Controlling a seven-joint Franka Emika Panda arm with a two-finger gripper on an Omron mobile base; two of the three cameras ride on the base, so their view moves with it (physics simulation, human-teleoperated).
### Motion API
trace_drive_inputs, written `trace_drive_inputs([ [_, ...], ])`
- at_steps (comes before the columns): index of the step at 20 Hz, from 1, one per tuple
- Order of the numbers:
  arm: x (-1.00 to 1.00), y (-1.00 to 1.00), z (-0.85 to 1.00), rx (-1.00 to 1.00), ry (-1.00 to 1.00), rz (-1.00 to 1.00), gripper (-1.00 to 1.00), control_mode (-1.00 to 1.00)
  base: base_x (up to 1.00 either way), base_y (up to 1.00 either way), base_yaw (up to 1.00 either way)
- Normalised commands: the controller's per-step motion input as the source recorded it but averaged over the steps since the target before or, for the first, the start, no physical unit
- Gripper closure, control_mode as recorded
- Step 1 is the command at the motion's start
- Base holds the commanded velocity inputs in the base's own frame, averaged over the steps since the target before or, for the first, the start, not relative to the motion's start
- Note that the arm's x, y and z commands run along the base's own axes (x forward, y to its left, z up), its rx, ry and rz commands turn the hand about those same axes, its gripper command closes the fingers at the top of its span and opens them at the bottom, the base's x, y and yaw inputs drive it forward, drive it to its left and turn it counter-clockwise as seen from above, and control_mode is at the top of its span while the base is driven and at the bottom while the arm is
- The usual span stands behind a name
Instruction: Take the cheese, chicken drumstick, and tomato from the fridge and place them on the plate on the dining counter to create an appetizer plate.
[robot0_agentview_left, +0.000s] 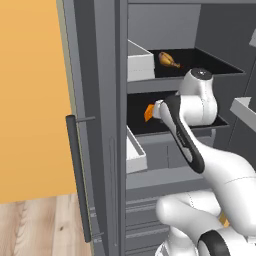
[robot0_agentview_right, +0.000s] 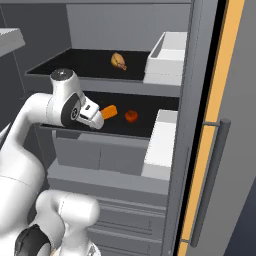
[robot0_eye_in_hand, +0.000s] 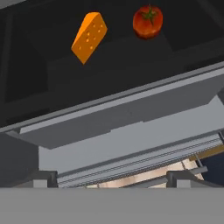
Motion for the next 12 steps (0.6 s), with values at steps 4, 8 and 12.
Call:
trace_drive_inputs([
  [4,0.1,0.0,0.0,0.02,-0.01,-0.03,-1.0,-1.0,0.0,0.0,0.0],
  [8,0.16,0.0,-0.1,0.0,-0.02,-0.01,-1.0,-1.0,0.0,0.0,0.0],
  [12,0.16,0.03,-0.21,-0.01,-0.08,0.0,-1.0,-1.0,0.0,0.0,0.0],
])
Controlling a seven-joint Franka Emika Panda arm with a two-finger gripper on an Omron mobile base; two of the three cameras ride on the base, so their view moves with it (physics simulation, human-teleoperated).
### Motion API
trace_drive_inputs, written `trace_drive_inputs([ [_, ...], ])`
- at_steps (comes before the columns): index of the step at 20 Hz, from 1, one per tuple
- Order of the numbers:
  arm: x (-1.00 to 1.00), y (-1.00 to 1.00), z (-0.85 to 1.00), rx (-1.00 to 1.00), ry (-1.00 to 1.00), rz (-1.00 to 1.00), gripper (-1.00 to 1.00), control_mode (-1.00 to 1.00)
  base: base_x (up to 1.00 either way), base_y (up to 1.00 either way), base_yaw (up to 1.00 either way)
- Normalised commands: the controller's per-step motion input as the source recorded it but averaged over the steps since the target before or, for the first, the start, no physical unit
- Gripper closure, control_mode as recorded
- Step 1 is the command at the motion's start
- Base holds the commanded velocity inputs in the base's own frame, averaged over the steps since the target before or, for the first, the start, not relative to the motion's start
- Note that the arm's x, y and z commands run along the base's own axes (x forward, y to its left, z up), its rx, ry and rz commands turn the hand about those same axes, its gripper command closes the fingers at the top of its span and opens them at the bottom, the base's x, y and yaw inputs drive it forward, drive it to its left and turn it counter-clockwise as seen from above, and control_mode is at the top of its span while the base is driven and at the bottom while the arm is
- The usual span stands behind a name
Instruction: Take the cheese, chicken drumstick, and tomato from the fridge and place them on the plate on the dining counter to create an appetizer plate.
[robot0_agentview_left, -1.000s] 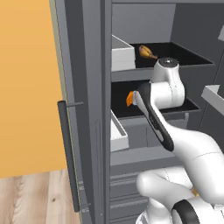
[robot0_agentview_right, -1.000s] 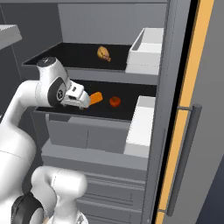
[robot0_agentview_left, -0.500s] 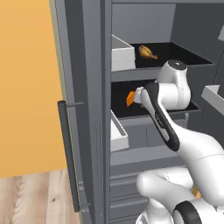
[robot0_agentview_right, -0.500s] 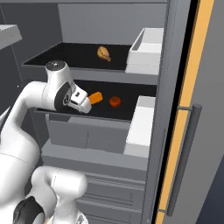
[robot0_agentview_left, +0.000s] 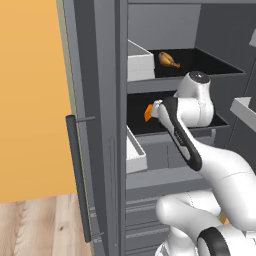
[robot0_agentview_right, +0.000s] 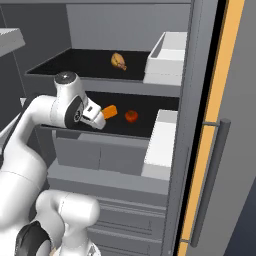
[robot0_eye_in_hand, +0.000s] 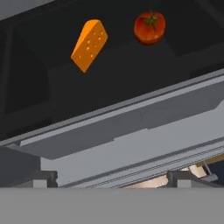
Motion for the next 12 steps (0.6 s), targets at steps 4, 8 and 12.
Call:
trace_drive_inputs([
  [4,0.28,0.08,-0.22,0.0,-0.1,0.0,-1.0,-1.0,0.0,0.0,0.0],
  [8,0.35,0.05,-0.19,0.0,-0.09,0.0,-1.0,-1.0,0.0,0.0,0.0],
  [12,0.35,0.06,-0.19,0.0,-0.09,0.0,-1.0,-1.0,0.0,0.0,0.0],
])
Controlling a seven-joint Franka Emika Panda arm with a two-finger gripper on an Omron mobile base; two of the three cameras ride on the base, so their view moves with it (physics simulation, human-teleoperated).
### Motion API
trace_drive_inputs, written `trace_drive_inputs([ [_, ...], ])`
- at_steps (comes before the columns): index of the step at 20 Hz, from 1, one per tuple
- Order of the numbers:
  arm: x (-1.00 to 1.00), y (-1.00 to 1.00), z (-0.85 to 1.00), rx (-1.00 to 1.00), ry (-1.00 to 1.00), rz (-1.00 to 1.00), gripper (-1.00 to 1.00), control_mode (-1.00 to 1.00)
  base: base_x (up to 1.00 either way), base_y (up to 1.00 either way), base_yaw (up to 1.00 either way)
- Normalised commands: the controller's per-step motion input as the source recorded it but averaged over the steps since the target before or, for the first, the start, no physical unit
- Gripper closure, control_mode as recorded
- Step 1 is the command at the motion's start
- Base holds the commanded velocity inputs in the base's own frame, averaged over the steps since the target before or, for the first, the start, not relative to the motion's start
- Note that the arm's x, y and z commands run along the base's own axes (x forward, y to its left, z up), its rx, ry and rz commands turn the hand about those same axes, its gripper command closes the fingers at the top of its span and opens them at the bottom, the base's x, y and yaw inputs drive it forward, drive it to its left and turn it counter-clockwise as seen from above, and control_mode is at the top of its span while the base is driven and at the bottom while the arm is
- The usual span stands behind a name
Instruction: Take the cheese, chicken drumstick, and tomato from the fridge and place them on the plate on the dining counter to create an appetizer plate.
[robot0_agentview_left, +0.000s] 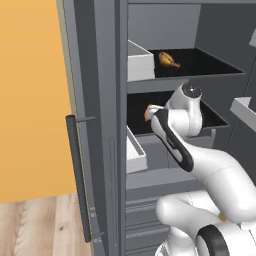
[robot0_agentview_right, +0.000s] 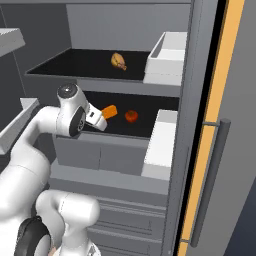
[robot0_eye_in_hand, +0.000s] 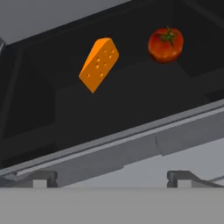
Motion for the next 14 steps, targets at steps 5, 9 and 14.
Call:
trace_drive_inputs([
  [5,0.32,0.04,-0.08,0.0,-0.06,-0.01,-1.0,-1.0,0.0,0.0,0.0],
  [9,0.3,0.07,0.0,0.0,-0.01,-0.03,-1.0,-1.0,0.0,0.0,0.0],
  [14,0.26,0.03,0.0,0.0,-0.01,-0.04,-1.0,-1.0,0.0,0.0,0.0],
])
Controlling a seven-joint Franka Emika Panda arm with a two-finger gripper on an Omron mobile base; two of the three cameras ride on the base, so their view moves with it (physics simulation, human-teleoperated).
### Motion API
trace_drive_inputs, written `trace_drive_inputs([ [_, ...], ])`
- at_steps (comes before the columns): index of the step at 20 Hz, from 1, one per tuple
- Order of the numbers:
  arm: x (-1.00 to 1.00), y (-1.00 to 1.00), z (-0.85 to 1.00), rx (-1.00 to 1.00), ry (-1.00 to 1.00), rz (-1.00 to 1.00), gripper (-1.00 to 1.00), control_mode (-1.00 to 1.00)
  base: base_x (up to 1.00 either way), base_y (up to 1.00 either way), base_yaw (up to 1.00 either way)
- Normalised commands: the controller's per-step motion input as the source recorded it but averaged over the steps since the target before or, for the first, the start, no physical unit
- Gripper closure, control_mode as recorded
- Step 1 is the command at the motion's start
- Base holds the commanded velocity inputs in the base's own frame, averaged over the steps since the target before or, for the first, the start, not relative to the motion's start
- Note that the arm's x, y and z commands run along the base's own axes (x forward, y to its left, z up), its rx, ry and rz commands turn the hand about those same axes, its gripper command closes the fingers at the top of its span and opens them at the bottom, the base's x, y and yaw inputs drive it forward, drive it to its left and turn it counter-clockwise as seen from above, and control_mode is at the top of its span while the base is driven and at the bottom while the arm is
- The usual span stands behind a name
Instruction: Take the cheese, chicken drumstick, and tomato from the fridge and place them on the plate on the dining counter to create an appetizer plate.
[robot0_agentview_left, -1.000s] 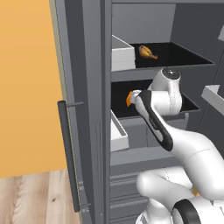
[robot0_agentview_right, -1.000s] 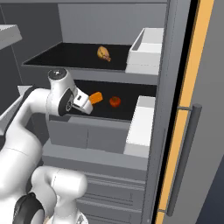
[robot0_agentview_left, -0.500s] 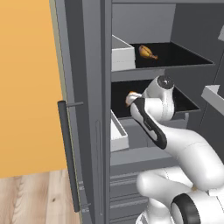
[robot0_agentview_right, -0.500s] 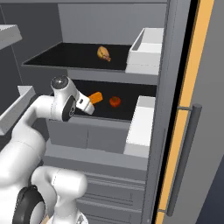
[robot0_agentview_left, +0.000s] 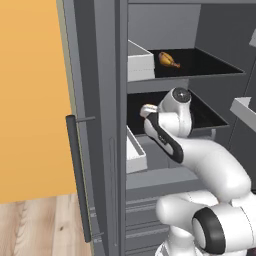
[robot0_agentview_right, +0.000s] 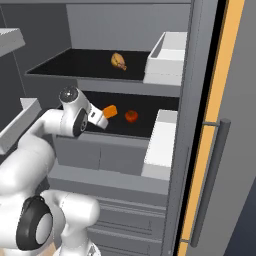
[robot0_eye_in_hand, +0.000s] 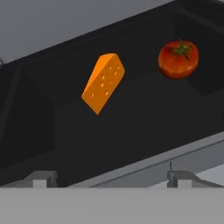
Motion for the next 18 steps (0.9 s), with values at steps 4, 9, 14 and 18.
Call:
trace_drive_inputs([
  [4,0.24,0.02,-0.01,0.0,-0.02,-0.04,-1.0,-1.0,0.0,0.0,0.0],
  [9,0.18,0.0,-0.1,0.0,-0.09,-0.03,-1.0,-1.0,0.0,0.0,0.0],
  [14,0.2,0.0,-0.14,0.0,-0.12,-0.03,-1.0,-1.0,0.0,0.0,0.0],
  [18,0.12,0.0,-0.04,0.0,-0.08,-0.03,-1.0,-1.0,0.0,0.0,0.0],
])
